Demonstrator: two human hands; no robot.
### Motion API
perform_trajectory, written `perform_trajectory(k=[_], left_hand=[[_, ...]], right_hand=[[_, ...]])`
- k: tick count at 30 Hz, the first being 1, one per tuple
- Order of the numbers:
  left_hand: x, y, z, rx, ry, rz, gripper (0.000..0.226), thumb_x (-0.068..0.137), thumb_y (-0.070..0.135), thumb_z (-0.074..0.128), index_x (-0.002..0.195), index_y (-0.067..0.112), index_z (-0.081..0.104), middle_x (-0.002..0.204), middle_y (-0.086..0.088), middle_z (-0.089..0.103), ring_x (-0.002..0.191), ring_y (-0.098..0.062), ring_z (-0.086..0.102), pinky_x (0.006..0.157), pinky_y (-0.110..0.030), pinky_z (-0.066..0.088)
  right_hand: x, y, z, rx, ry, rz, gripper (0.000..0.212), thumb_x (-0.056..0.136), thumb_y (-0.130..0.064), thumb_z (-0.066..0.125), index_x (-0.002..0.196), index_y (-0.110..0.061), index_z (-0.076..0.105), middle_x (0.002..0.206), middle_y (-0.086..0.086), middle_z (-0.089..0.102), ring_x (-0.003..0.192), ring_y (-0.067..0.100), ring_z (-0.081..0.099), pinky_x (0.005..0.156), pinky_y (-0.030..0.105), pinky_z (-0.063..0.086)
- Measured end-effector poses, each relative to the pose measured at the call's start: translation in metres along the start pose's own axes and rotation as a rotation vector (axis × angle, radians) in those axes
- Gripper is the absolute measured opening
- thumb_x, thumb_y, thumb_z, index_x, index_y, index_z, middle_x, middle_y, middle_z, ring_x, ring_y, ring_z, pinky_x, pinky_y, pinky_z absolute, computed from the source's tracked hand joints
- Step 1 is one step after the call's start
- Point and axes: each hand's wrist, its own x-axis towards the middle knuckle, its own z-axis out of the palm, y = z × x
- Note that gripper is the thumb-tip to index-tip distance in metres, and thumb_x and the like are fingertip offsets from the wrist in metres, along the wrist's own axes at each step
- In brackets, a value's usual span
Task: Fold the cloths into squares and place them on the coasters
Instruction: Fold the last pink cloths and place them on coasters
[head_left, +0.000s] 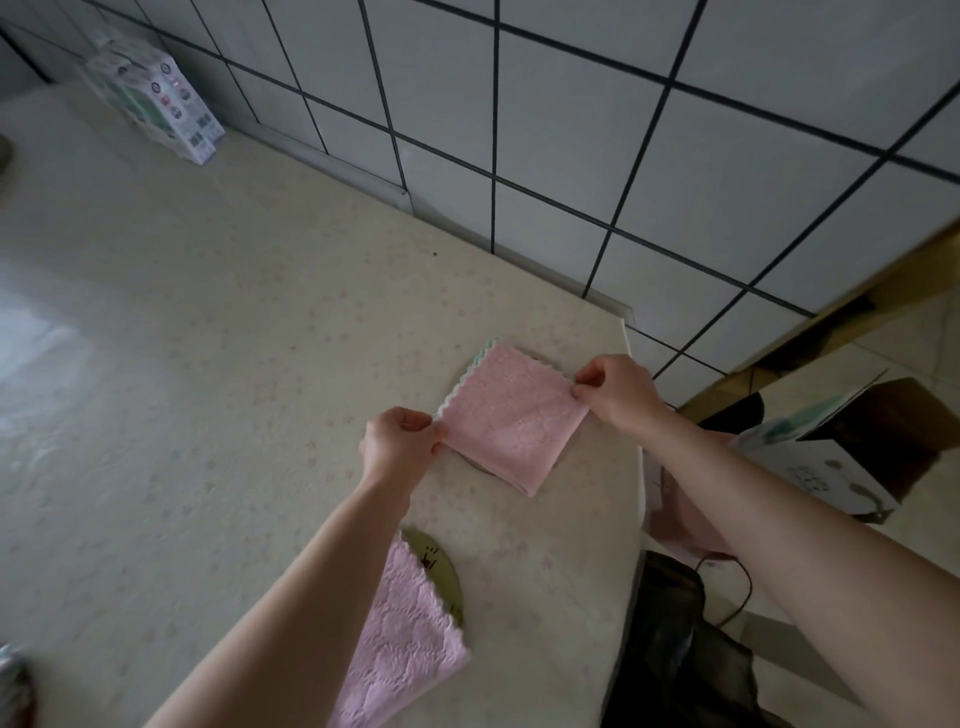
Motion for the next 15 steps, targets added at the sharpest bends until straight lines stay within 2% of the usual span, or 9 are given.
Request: perform_trajectory(k=[4,8,10,15], left_hand=[[-0.005,-0.005,-0.012,0.153,0.031,0.097,0.010,0.080,0.021,0.071,0.089,0.018,0.068,0.080,-0.002,0.071,0.082,-0.019,0.067,0.072,-0.029,0.055],[-0.019,-0.016,-0.041,0.269,0.054,0.224,0.011,0.082,0.015,0.067,0.093,0.018,0.070,0.084,0.002,0.069,0.076,-0.013,0.061,0.065,-0.021,0.042],[-0.028,-0.027,-0.059,0.321,0.042,0.274,0.011,0.082,0.014,0.067,0.091,0.019,0.070,0.082,0.005,0.068,0.072,-0.009,0.060,0.067,-0.020,0.041],[-0.044,-0.062,-0.104,0.454,-0.022,0.339,0.011,0.080,0.016,0.068,0.089,0.022,0.071,0.080,0.007,0.068,0.075,-0.011,0.065,0.069,-0.017,0.041]], right_hand=[[-0.008,0.002,-0.002,-0.077,0.068,-0.038,0.021,0.084,-0.022,0.061,0.103,-0.013,0.061,0.104,0.003,0.062,0.095,0.021,0.059,0.079,0.033,0.049],[-0.040,-0.004,-0.003,-0.148,0.212,-0.115,0.023,0.087,-0.018,0.056,0.110,-0.014,0.056,0.109,0.003,0.054,0.093,0.020,0.057,0.077,0.037,0.051],[-0.064,-0.007,0.005,-0.123,0.234,-0.161,0.019,0.087,-0.016,0.055,0.107,-0.014,0.057,0.105,0.003,0.056,0.090,0.019,0.058,0.077,0.036,0.051],[-0.133,-0.009,0.053,-0.025,0.137,-0.133,0.014,0.086,-0.014,0.058,0.099,-0.013,0.061,0.095,0.004,0.064,0.082,0.018,0.059,0.070,0.024,0.041]])
